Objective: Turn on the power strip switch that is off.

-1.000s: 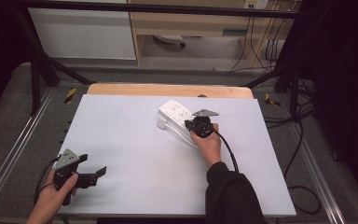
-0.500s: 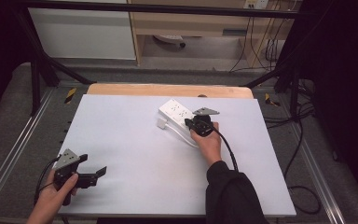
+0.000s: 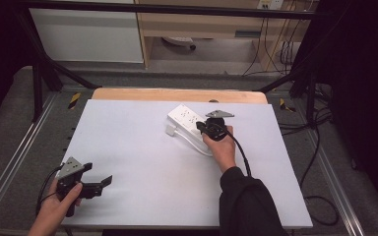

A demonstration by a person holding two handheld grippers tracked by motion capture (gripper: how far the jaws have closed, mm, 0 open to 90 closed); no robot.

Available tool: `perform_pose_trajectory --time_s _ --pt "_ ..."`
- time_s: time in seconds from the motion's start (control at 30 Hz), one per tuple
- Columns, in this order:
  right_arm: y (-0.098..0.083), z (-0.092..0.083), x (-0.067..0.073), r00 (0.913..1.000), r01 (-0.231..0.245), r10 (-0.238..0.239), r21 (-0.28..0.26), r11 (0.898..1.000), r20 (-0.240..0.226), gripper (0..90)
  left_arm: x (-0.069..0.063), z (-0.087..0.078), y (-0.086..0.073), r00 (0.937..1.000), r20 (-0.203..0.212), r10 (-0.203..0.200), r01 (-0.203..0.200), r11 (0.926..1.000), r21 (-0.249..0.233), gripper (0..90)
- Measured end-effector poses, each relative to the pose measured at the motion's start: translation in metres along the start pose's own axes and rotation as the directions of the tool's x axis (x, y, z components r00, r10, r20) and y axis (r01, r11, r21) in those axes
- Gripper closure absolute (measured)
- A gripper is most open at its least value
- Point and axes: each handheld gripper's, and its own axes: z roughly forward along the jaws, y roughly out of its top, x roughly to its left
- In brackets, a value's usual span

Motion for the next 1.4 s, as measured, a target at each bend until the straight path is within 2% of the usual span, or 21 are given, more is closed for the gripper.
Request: perform_pose_trajectory --time_s 0.43,0.63,0.97,1.27,1.4 --pt "0.011 -0.013 -0.008 0.9986 -0.032 0.035 -0.056 0.998 0.040 60.7 0.000 0.000 0.000 1.0000 -0.001 -0.001 0.001 1.0000 0.003 6.9" --pt "0.018 -0.020 -0.011 0.9967 -0.064 0.066 -0.038 0.997 0.048 47.0 0.001 0.001 -0.001 1.0000 -0.001 -0.001 0.001 1.0000 0.008 6.9" --pt "0.024 -0.025 -0.007 0.9979 -0.056 0.057 -0.018 0.998 0.031 33.3 0.001 0.000 -0.001 1.0000 -0.002 -0.001 0.001 1.0000 0.006 6.9" --pt "0.029 -0.033 -0.007 0.9977 -0.062 0.062 -0.014 0.998 0.026 25.1 0.001 0.000 -0.001 1.0000 -0.003 -0.004 0.004 1.0000 0.006 6.9" --pt "0.031 -0.037 -0.006 0.9971 -0.069 0.069 -0.021 0.997 0.031 14.9 0.001 -0.001 -0.002 1.0000 -0.004 -0.002 0.002 1.0000 0.006 6.9"
